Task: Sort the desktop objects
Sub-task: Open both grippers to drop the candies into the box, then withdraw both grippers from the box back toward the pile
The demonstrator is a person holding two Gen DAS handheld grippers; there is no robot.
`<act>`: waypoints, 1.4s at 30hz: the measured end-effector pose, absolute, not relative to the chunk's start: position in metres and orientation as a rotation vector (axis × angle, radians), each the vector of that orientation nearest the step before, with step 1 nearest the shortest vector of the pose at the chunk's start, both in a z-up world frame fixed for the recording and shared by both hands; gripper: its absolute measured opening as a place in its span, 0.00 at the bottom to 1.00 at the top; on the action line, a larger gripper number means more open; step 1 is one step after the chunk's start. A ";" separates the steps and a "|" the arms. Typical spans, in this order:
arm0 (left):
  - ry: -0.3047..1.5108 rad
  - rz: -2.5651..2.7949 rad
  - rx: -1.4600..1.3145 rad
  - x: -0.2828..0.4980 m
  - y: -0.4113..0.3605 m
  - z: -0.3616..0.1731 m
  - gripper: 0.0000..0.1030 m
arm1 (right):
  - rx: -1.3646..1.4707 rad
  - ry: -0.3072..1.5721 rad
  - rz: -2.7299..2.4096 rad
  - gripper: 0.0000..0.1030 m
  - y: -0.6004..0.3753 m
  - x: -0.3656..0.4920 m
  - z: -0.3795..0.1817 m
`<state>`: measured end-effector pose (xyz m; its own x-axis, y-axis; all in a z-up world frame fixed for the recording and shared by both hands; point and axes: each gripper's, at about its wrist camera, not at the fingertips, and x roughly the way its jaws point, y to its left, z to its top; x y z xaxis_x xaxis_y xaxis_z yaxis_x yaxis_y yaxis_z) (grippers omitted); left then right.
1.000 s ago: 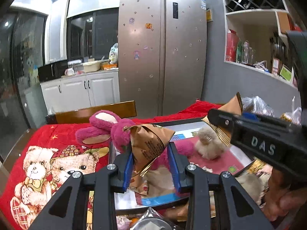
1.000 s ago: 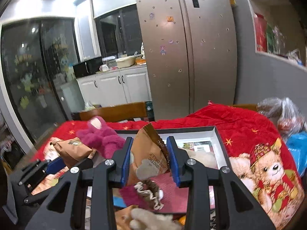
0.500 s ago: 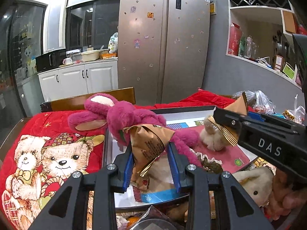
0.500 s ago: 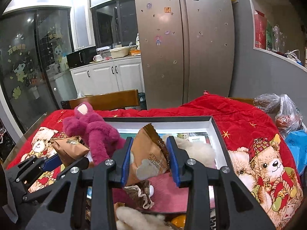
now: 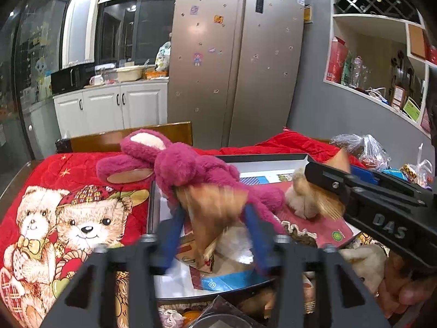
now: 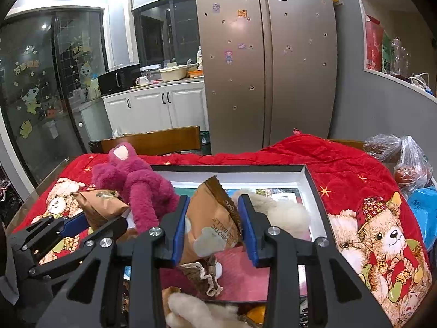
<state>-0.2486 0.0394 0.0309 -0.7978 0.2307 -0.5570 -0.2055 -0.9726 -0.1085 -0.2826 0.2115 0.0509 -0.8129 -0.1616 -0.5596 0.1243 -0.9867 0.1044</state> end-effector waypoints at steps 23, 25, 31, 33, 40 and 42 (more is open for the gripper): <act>-0.007 2.846 -0.891 -0.246 0.039 0.034 1.00 | 0.841 -0.082 -2.873 1.00 0.211 -0.278 0.063; -0.001 2.848 -0.885 -0.246 0.038 0.034 1.00 | 0.836 -0.073 -2.880 1.00 0.211 -0.277 0.063; -0.015 2.850 -0.883 -0.246 0.038 0.036 1.00 | 0.830 -0.072 -2.885 1.00 0.211 -0.275 0.066; -0.009 2.855 -0.876 -0.246 0.037 0.037 1.00 | 0.826 -0.058 -2.870 1.00 0.209 -0.274 0.068; -0.018 2.875 -0.825 -0.235 0.035 0.048 1.00 | 0.709 0.177 -2.977 1.00 0.187 -0.254 0.085; -0.018 2.874 -0.809 -0.230 0.036 0.053 1.00 | 0.698 0.190 -2.965 1.00 0.182 -0.246 0.094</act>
<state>-0.2298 0.0355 0.0534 -0.8422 0.1524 -0.5172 -0.1459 -0.9879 -0.0534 -0.2459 0.1820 0.0938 -0.8917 -0.0588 -0.4488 0.1156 -0.9882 -0.1001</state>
